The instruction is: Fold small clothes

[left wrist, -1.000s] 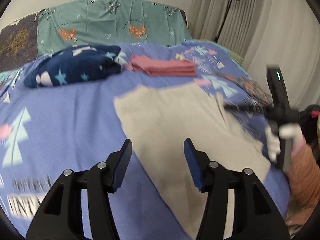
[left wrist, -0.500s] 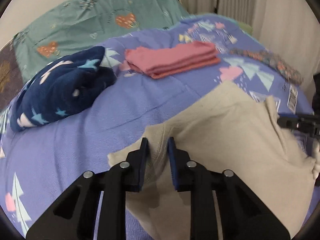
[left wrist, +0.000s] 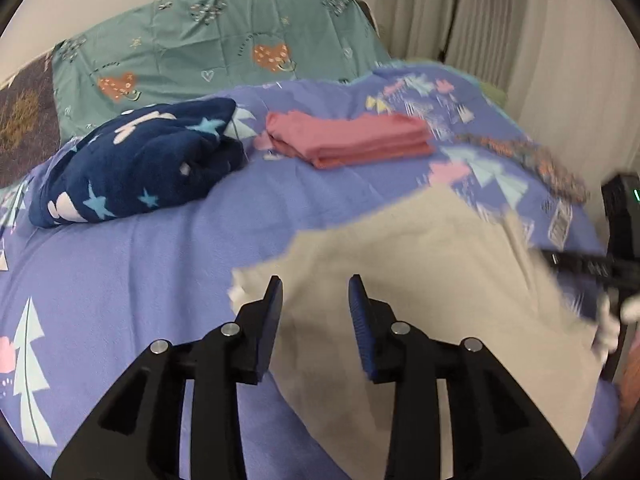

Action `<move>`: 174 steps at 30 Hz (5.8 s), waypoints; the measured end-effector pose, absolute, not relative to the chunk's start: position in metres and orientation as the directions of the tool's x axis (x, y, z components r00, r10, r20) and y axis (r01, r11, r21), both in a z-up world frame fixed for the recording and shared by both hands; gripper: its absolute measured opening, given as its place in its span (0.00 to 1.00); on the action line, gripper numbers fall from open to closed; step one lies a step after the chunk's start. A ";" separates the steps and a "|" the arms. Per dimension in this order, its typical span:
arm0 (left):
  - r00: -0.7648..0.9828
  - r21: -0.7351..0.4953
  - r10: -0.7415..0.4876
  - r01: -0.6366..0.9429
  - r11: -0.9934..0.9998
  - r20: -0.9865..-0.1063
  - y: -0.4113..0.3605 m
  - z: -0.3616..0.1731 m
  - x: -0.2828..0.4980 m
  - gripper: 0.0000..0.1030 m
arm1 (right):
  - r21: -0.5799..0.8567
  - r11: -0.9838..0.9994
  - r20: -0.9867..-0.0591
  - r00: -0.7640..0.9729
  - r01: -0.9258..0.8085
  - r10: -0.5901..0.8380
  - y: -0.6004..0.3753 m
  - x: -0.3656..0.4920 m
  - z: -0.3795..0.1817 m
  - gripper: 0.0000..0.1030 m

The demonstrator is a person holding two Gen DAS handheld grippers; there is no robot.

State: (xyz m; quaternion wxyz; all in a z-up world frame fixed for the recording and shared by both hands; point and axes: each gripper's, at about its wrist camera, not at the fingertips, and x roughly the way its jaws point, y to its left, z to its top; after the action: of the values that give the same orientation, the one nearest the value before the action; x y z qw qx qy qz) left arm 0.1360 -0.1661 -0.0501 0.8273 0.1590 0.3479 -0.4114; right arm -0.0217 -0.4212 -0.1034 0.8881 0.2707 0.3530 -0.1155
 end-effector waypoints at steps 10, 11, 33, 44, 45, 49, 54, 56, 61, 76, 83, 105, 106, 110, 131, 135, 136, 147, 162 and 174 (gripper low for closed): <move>0.345 -0.086 -0.629 0.830 0.551 -0.696 -0.163 -0.048 0.051 0.40 | 0.475 0.868 -0.547 0.821 0.146 0.161 -0.382 -0.049 -0.069 0.02; 0.334 -0.083 -0.615 0.832 0.549 -0.715 -0.166 -0.055 0.049 0.41 | 0.443 0.883 -0.587 0.794 0.153 0.157 -0.374 -0.045 -0.074 0.02; 0.334 -0.120 -0.570 0.779 0.615 -0.751 -0.111 -0.073 -0.006 0.69 | 0.192 0.954 -0.707 0.706 0.229 -0.027 -0.307 -0.080 -0.085 0.21; 0.248 -0.223 -0.593 0.764 0.606 -0.766 -0.104 -0.083 -0.004 0.91 | 0.181 0.954 -0.718 0.695 0.239 -0.038 -0.293 -0.093 -0.085 0.40; 0.247 -0.211 -0.587 0.771 0.601 -0.771 -0.107 -0.084 -0.006 0.95 | 0.182 0.954 -0.720 0.693 0.238 -0.035 -0.293 -0.094 -0.085 0.41; 0.241 -0.194 -0.572 0.780 0.594 -0.784 -0.114 -0.086 -0.007 0.99 | 0.189 0.952 -0.723 0.691 0.239 -0.030 -0.293 -0.095 -0.084 0.44; 0.250 -0.205 -0.572 0.763 0.613 -0.781 -0.113 -0.081 -0.004 0.99 | 0.227 0.944 -0.722 0.692 0.240 -0.002 -0.296 -0.096 -0.081 0.51; 0.257 -0.225 -0.587 0.749 0.623 -0.768 -0.109 -0.075 0.001 0.99 | 0.268 0.934 -0.707 0.707 0.236 0.024 -0.302 -0.097 -0.076 0.55; 0.252 -0.302 -0.609 0.689 0.659 -0.752 -0.097 -0.069 0.025 0.98 | 0.305 0.897 -0.660 0.750 0.320 -0.044 -0.330 -0.106 -0.061 0.70; 0.303 -0.233 -0.533 0.656 0.718 -0.790 -0.115 -0.076 0.043 0.98 | 0.258 0.863 -0.654 0.736 0.434 -0.175 -0.359 -0.100 -0.065 0.76; 0.279 -0.275 -0.573 0.666 0.693 -0.770 -0.116 -0.072 0.061 0.96 | 0.356 0.847 -0.680 0.731 0.396 -0.056 -0.381 -0.082 -0.071 0.61; 0.122 -0.460 -0.690 0.662 0.592 -0.713 -0.137 -0.086 0.125 0.71 | 0.541 0.829 -0.681 0.653 0.144 0.331 -0.412 0.014 -0.102 0.56; 0.121 -0.458 -0.692 0.667 0.588 -0.712 -0.139 -0.086 0.127 0.71 | 0.546 0.827 -0.676 0.652 0.130 0.344 -0.414 0.017 -0.103 0.56; 0.118 -0.450 -0.694 0.681 0.577 -0.711 -0.149 -0.086 0.136 0.69 | 0.544 0.838 -0.660 0.638 0.041 0.397 -0.412 0.038 -0.106 0.56; 0.398 -0.149 -0.691 0.795 0.588 -0.603 -0.153 0.010 0.077 0.21 | 0.157 0.983 -0.586 0.810 0.093 0.017 -0.338 -0.020 0.000 0.15; 0.431 -0.107 -0.710 0.810 0.576 -0.557 -0.152 0.037 0.058 0.21 | 0.101 0.989 -0.520 0.853 0.105 -0.037 -0.325 -0.043 0.025 0.15; 0.435 -0.101 -0.712 0.812 0.574 -0.550 -0.151 0.041 0.054 0.21 | 0.093 0.990 -0.504 0.863 0.105 -0.044 -0.323 -0.048 0.031 0.15; 0.497 0.012 -0.725 0.829 0.560 -0.476 -0.173 0.101 0.034 0.15 | 0.072 0.987 -0.371 0.922 0.146 -0.109 -0.329 -0.075 0.079 0.14; 0.568 0.137 -0.715 0.812 0.567 -0.409 -0.230 0.160 0.065 0.14 | 0.093 0.979 -0.282 0.948 0.184 -0.152 -0.379 -0.036 0.128 0.14; 0.644 0.209 -0.655 0.758 0.618 -0.397 -0.310 0.188 0.148 0.14 | 0.092 0.962 -0.273 0.935 0.259 -0.225 -0.441 0.060 0.156 0.14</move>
State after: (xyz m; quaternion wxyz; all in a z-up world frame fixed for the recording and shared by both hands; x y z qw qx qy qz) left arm 0.1479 -0.3097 0.1876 0.8882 0.1814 0.1421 -0.3975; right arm 0.0600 -0.4409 0.1562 0.9816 0.0634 0.1312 -0.1232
